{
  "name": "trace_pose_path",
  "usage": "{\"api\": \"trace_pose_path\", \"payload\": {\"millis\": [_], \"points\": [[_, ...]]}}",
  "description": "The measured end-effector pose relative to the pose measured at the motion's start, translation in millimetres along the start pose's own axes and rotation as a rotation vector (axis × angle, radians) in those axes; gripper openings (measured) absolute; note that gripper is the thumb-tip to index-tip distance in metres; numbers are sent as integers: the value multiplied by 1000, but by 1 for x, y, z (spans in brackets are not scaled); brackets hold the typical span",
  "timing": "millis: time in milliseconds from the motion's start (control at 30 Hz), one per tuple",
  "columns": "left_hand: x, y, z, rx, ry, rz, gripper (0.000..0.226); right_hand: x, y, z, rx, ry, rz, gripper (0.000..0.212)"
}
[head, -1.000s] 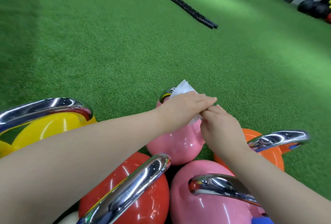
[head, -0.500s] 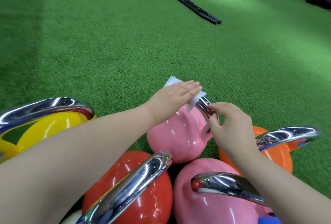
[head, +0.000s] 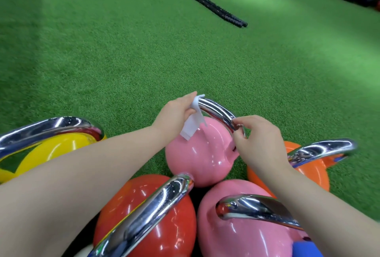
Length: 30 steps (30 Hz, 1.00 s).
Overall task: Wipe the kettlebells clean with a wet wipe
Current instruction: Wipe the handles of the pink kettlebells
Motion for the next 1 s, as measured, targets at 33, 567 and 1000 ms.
{"api": "trace_pose_path", "payload": {"millis": [33,567,1000], "points": [[2,0,0,12,19,19,47,0,1,0,-6,-12,-26,30],[30,15,6,133,680,435,38,8,-11,13,65,146,69,25],[1,18,0,33,-398,-342,29,-1,6,13,-15,212,127,22]]}}
Point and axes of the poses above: each hand's wrist, its own z-axis towards the middle knuckle, its own y-axis out of the palm, x = y × z, the point moved 1 cm from there along z, towards the middle knuckle, and after that the axes turned 4 degrees about z, right-handed, at the moved point
